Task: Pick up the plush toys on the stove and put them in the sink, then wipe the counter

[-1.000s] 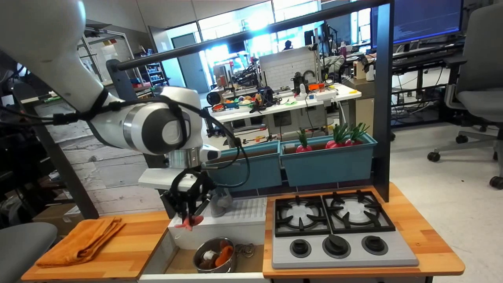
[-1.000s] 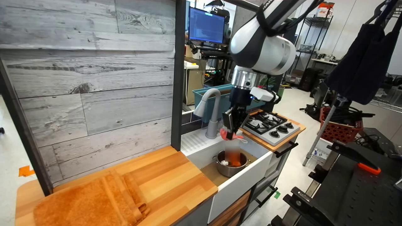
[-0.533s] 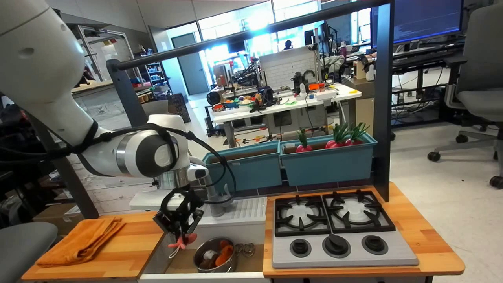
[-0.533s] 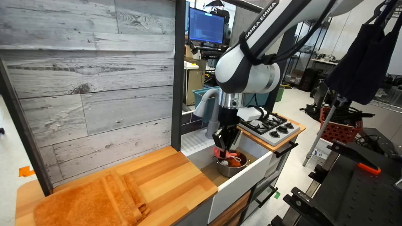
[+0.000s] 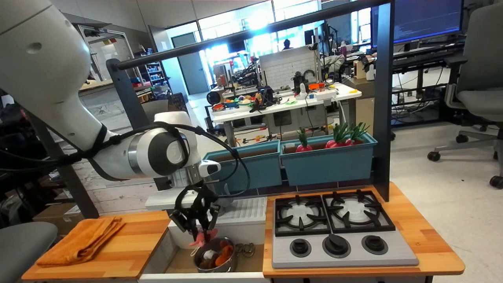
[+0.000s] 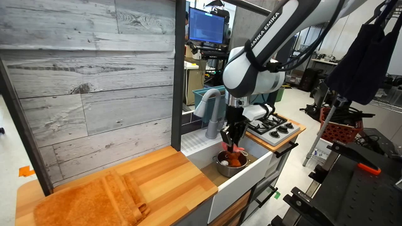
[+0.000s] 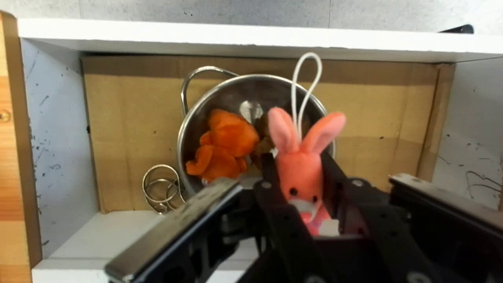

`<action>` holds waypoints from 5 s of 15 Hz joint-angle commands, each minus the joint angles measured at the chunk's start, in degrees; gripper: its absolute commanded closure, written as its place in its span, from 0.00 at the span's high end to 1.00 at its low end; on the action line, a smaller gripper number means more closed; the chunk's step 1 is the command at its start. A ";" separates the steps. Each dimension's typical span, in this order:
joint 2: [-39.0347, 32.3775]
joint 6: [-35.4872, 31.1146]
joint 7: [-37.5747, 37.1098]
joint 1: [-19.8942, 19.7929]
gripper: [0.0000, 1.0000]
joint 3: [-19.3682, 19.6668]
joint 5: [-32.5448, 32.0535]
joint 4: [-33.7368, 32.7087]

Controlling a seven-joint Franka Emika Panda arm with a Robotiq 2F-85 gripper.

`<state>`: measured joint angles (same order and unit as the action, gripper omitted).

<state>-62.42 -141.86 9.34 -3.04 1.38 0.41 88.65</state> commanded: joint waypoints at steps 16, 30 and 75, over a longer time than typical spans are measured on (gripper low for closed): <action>26.80 -13.99 3.86 -1.96 1.00 -1.32 -4.05 27.48; 26.74 -9.81 4.60 0.18 1.00 -4.33 -4.24 26.84; -9.77 -0.75 -16.32 32.10 1.00 -2.26 -7.86 -14.60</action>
<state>-73.50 -146.41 -6.90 30.60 -0.39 -8.66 70.90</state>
